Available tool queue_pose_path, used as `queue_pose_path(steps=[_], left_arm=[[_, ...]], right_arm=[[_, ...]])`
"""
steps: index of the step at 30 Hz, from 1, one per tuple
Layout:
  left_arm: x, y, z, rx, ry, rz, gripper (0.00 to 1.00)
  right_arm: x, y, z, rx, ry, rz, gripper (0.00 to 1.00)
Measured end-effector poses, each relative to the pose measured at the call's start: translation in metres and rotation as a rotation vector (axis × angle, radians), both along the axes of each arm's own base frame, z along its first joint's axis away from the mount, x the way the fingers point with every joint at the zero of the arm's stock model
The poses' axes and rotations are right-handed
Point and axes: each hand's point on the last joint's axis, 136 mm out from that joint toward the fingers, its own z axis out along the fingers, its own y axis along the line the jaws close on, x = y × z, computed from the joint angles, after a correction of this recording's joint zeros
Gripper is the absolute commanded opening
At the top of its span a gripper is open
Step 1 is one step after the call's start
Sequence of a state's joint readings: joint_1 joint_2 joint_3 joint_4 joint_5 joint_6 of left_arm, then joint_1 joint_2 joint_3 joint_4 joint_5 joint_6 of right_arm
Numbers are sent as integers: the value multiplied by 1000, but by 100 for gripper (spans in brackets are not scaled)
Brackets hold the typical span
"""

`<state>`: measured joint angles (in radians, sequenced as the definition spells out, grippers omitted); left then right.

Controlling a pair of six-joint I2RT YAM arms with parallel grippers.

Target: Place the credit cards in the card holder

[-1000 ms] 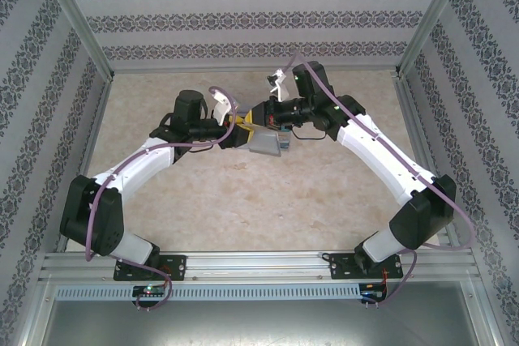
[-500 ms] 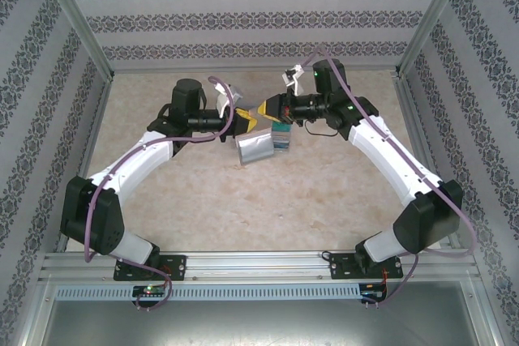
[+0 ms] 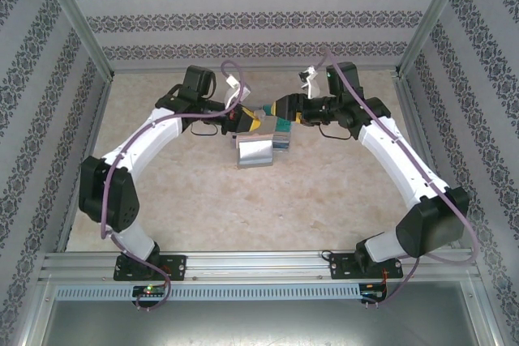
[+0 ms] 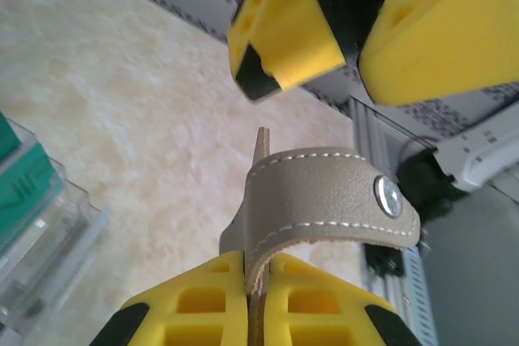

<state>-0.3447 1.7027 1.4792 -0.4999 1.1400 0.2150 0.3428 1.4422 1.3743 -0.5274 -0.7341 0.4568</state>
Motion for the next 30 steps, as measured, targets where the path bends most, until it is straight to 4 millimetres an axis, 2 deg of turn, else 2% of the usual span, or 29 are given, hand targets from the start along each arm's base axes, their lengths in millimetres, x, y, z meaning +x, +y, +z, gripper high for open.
queue_pose_path(steps=[8, 13, 15, 18, 21, 23, 24, 26, 28, 30], left_arm=[[-24, 11, 0, -18, 161, -127, 0], [-36, 14, 10, -41, 196, -170, 0], [-39, 15, 12, -47, 207, -185, 0], [-42, 15, 12, -50, 218, -196, 1], [-41, 18, 12, -52, 221, -190, 16], [-38, 20, 13, -58, 224, -181, 27], [-37, 21, 12, -57, 227, -175, 39], [-33, 22, 10, -52, 235, -154, 49], [-29, 23, 6, -40, 240, -125, 57], [-24, 25, 0, -32, 252, -76, 59]], right_arm=[[-25, 11, -36, -109, -92, 142, 62], [-38, 34, -39, -95, -125, 264, 61], [-45, 49, -38, -75, -134, 329, 54], [-52, 68, -36, -46, -144, 410, 33], [-58, 75, -34, -16, -138, 454, 12], [-58, 75, -31, -2, -141, 459, 3], [-58, 74, -30, 7, -134, 456, 3], [-54, 73, -30, 23, -132, 445, 2], [-49, 69, -32, 38, -120, 419, 1], [-42, 61, -37, 53, -100, 370, 1]])
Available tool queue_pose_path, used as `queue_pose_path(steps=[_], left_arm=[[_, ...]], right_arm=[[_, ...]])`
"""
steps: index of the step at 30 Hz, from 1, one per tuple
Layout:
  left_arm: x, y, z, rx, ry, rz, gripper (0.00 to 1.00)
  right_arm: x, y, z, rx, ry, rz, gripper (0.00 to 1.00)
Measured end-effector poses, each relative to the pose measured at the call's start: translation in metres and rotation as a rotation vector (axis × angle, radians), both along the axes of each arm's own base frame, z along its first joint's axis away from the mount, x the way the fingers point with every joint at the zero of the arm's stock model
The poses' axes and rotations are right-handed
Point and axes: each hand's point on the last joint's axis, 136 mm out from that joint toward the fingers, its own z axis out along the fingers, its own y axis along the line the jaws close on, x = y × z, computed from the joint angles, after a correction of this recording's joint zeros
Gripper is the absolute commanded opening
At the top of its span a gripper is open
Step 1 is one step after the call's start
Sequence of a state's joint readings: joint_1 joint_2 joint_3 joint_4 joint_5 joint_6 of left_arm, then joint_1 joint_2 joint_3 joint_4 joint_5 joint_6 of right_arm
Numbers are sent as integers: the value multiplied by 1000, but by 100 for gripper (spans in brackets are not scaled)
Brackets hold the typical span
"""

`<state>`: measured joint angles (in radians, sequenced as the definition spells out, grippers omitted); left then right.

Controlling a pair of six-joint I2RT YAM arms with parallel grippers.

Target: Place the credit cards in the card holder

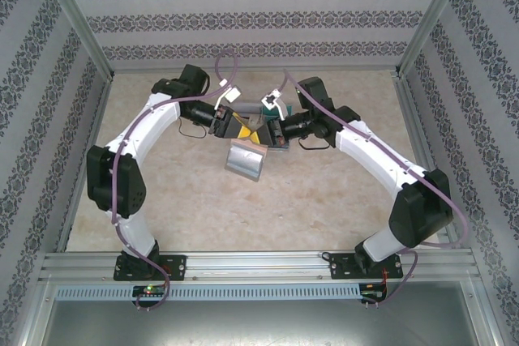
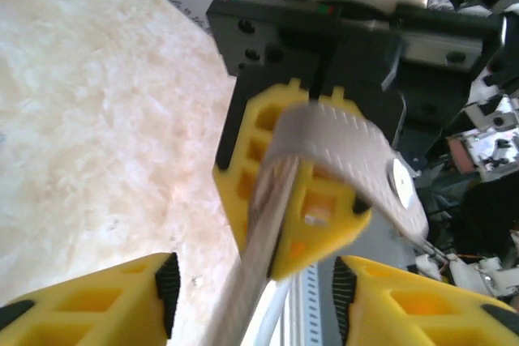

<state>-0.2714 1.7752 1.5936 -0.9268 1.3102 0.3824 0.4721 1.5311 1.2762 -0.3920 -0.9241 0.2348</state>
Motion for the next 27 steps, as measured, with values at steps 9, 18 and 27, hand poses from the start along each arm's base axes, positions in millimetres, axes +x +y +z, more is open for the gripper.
queue_pose_path(steps=[9, 18, 27], left_arm=[[61, 21, -25, 57, 16, 411, 61], [94, 35, -46, -136, 193, 731, 70], [101, 37, 21, -436, 204, 749, 67]], right_arm=[[39, -32, 7, 105, -4, -277, 0], [66, -39, 46, 295, -49, -444, 0], [77, -45, 94, 494, -89, -483, 0]])
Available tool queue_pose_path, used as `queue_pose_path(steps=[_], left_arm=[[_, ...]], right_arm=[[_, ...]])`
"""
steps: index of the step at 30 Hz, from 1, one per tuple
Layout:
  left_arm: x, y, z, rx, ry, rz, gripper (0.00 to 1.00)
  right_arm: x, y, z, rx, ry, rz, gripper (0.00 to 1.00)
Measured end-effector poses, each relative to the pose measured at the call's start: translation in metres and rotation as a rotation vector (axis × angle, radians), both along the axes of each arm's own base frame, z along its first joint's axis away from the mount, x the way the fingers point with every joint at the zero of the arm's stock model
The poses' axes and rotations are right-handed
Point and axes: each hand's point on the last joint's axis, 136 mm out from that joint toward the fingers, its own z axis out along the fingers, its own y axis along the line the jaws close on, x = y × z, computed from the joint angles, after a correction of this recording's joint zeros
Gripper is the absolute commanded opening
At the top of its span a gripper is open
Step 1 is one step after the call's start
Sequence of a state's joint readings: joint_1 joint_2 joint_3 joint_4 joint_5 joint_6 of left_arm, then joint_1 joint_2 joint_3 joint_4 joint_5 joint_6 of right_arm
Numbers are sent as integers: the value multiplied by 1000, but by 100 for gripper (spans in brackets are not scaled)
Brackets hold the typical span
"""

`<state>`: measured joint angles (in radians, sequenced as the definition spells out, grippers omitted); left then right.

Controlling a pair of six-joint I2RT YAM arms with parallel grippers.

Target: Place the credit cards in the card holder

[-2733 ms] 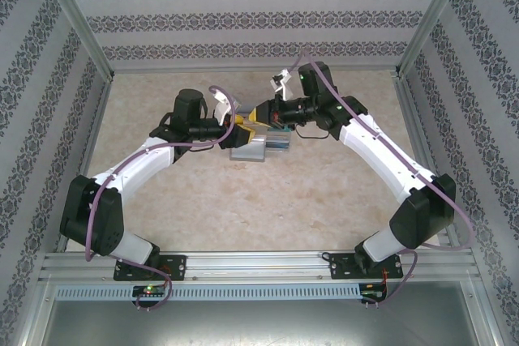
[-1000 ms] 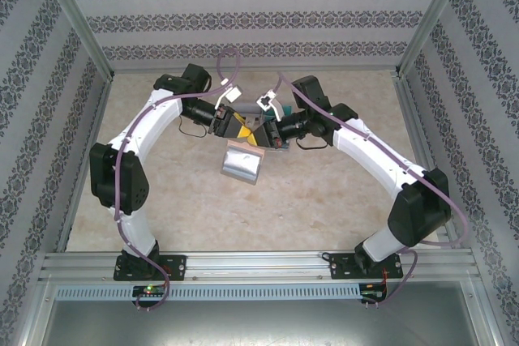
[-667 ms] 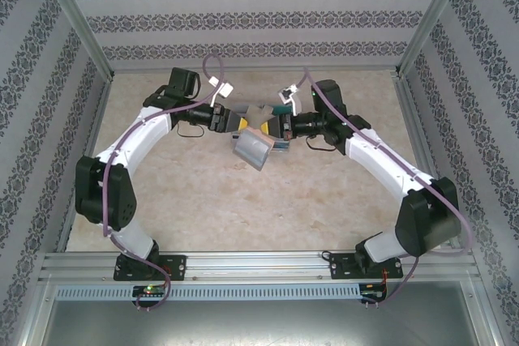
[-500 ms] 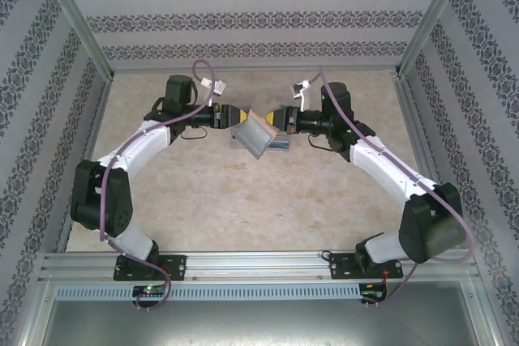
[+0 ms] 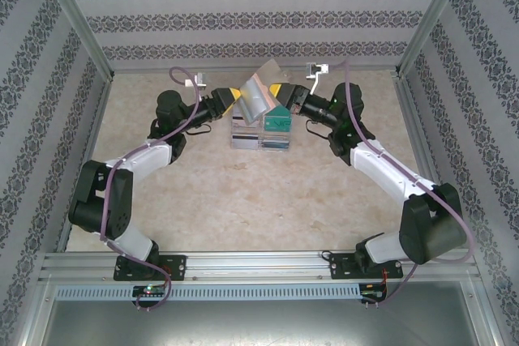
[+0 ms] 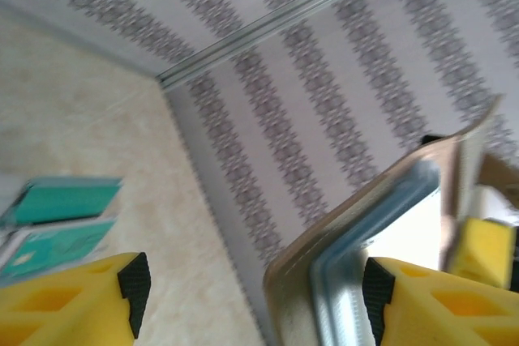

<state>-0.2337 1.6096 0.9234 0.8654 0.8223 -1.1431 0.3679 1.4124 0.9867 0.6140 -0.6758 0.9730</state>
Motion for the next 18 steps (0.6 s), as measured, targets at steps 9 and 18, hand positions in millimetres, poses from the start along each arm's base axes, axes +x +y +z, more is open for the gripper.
queue_pose_path(steps=[9, 18], left_arm=[[4, -7, 26, -168, -22, -71, 58], [-18, -24, 74, -210, -141, -182, 46]], right_arm=[[16, -16, 6, 58, 14, -56, 0], [22, -27, 20, 120, -5, -85, 0]])
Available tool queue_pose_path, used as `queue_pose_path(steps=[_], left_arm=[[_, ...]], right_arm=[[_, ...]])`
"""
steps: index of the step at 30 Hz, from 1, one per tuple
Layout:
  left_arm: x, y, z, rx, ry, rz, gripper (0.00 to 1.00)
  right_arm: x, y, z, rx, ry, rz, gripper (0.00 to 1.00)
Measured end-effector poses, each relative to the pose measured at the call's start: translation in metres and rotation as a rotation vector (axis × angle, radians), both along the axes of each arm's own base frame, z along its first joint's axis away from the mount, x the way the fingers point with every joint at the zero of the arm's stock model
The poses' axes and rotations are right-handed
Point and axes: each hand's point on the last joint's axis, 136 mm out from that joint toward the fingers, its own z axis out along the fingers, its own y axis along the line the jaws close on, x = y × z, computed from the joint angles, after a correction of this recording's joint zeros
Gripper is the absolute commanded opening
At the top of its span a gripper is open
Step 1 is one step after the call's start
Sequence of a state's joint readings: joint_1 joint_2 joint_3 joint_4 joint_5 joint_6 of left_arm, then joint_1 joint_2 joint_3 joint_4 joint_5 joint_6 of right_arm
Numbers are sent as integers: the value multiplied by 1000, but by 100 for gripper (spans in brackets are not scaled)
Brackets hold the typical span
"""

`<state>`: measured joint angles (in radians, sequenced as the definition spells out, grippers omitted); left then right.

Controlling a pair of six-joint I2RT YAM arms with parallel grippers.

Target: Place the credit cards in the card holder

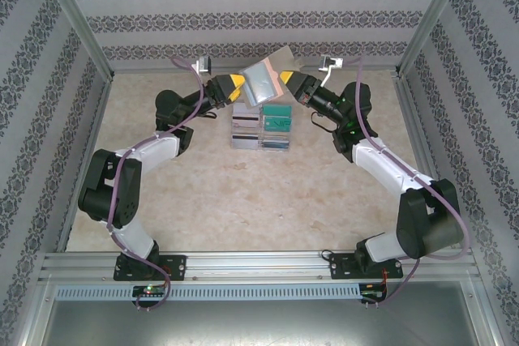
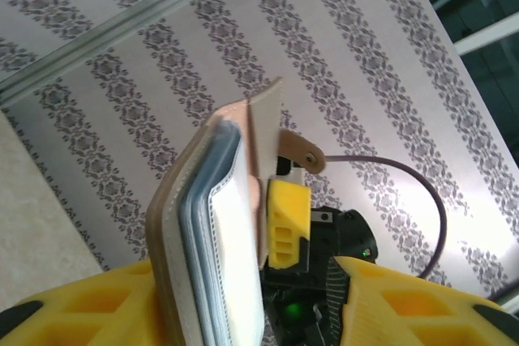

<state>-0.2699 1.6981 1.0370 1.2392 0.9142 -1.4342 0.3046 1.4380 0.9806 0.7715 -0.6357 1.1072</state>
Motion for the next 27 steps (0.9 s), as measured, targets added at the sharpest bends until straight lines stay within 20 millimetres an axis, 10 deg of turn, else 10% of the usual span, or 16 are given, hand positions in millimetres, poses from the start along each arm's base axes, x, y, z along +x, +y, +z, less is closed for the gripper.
queue_pose_path(steps=[10, 27], left_arm=[[-4, -6, 4, 14, -24, -22, 0], [-13, -8, 4, 110, -17, -22, 6]], right_arm=[[0, -1, 5, 30, -9, 2, 0], [17, 2, -46, 62, 137, -4, 0]])
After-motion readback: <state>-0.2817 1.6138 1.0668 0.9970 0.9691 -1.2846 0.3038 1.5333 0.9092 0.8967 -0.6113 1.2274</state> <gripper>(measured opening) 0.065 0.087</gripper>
